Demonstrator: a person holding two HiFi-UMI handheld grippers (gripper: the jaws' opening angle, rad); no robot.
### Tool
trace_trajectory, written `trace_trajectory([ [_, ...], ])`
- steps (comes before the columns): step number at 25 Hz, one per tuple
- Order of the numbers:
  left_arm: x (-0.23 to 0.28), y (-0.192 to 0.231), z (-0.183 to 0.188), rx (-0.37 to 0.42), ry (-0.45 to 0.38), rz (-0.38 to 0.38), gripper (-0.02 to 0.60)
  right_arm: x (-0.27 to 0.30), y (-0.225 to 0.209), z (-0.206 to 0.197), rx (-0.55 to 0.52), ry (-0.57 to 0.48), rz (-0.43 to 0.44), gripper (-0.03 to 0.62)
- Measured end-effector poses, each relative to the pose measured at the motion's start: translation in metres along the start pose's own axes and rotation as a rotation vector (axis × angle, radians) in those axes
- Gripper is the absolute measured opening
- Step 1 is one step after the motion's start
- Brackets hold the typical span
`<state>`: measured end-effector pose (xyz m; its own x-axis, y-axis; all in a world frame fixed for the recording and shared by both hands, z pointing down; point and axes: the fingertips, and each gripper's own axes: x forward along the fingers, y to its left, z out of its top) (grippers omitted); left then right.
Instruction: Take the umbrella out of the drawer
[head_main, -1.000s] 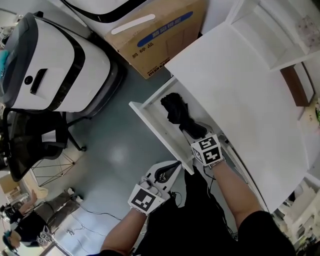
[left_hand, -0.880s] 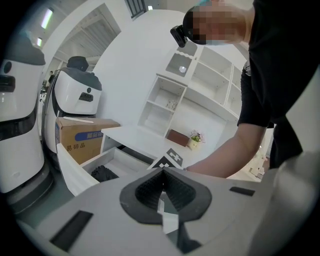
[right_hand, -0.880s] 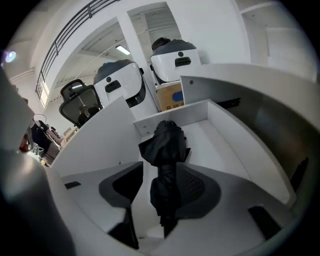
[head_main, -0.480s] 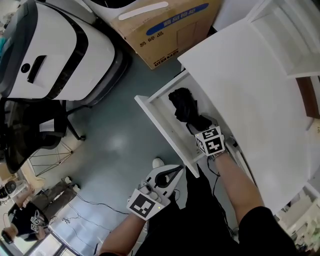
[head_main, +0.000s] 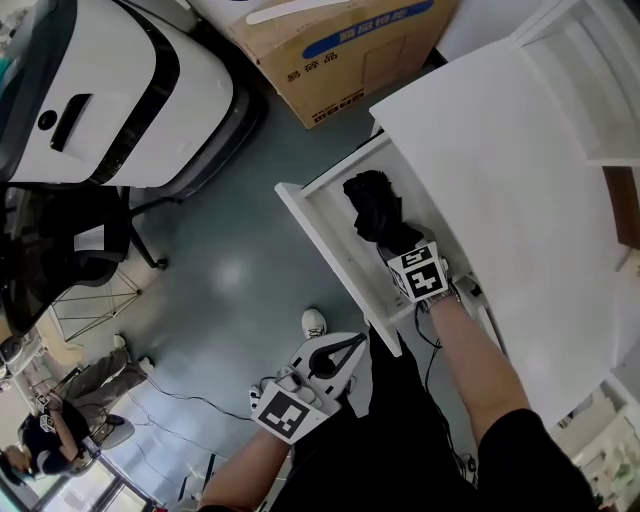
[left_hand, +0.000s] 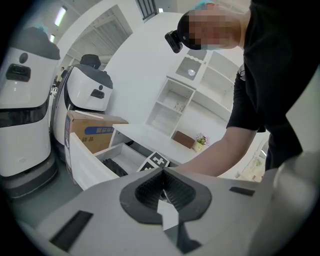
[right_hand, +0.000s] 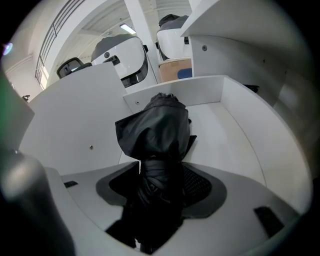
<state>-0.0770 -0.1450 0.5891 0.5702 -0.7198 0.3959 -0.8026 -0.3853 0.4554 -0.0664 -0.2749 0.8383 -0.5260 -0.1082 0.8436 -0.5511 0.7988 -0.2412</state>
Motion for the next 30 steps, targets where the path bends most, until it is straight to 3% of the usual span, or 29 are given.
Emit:
trace_trajectory([
  [7,-0.004,0.002,0.006,-0.002,-0.022,0.014,-0.003,0.012,-0.003,-0.002,0.024,0.004,-0.014,0.267],
  [15,-0.013,-0.001,0.004,-0.004,-0.018,0.030,-0.003,0.015,-0.007,0.002,-0.003,-0.013,-0.105,0.267],
  [25,-0.040,-0.007,0.007,0.008,-0.041,0.065,-0.003,0.014,-0.005,-0.002,0.018,0.026,-0.064,0.250],
  [30,-0.054,-0.008,0.007,0.019,-0.047,0.065,-0.003,-0.005,0.002,0.009,-0.003,-0.012,-0.063,0.247],
])
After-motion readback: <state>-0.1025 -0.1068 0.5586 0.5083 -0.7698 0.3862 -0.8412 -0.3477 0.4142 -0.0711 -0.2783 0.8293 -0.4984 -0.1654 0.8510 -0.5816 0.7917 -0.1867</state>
